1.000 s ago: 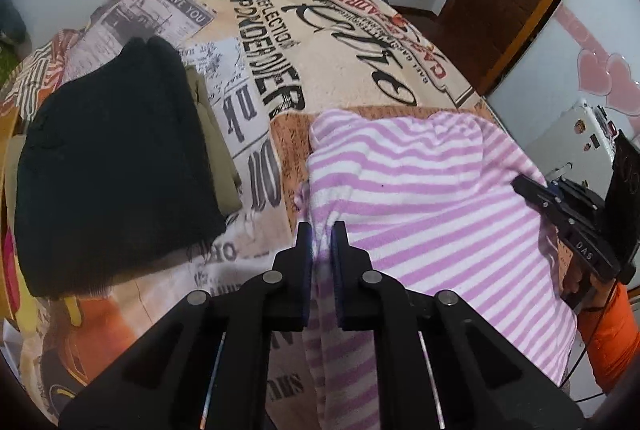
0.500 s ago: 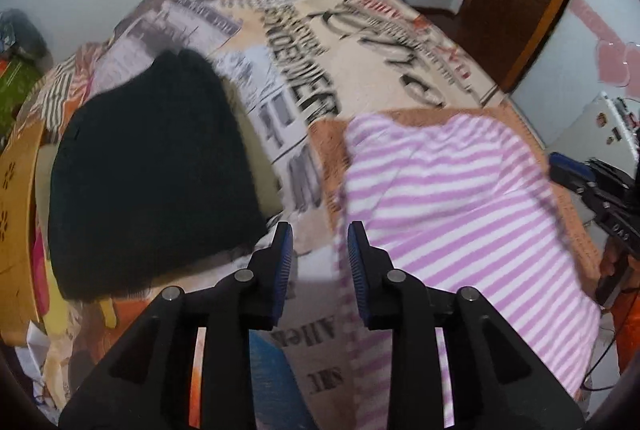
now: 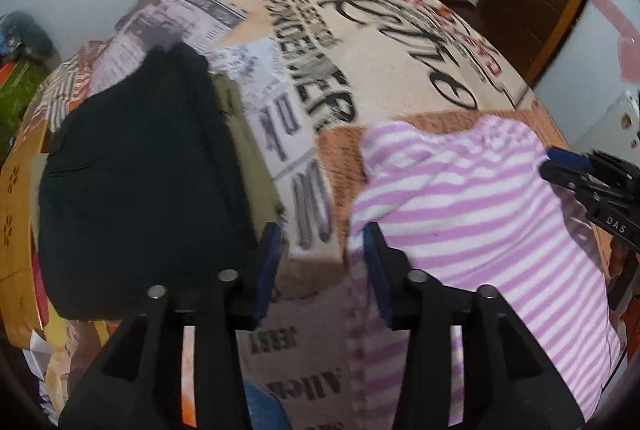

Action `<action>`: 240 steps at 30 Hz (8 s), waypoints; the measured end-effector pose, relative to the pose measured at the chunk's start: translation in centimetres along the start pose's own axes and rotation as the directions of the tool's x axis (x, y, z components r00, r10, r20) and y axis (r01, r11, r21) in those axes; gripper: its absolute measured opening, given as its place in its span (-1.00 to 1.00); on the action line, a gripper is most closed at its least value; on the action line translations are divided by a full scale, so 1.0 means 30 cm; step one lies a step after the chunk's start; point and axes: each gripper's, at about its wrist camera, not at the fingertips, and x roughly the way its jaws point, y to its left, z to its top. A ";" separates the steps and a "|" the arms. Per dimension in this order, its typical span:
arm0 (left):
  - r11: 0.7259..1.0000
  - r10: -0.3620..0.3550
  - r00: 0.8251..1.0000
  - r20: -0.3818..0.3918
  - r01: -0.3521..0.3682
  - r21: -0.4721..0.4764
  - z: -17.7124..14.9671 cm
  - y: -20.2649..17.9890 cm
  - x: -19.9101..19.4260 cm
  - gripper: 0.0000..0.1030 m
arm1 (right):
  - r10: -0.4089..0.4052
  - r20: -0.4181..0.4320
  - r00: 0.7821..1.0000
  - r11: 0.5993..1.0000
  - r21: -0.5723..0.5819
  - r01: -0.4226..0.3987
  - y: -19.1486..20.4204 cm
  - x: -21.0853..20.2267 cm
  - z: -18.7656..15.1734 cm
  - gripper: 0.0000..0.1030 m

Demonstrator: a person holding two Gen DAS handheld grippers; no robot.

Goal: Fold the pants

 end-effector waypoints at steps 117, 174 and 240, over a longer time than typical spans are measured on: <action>0.997 -0.062 0.915 0.399 0.074 -0.016 0.185 0.696 -0.423 -0.42 | 0.353 0.270 0.896 0.930 -0.208 -0.304 0.774 -0.039 0.438 -0.44; 0.974 0.222 0.662 0.716 -0.111 -0.199 -0.672 0.139 -1.439 0.23 | 0.331 0.597 0.730 0.931 -0.332 -0.151 0.997 -1.111 -0.078 -0.27; 0.977 0.198 0.641 0.742 -0.072 -0.199 -0.891 0.004 -1.466 0.99 | 0.203 0.680 0.705 0.970 -0.237 -0.050 1.020 -1.164 -0.297 0.95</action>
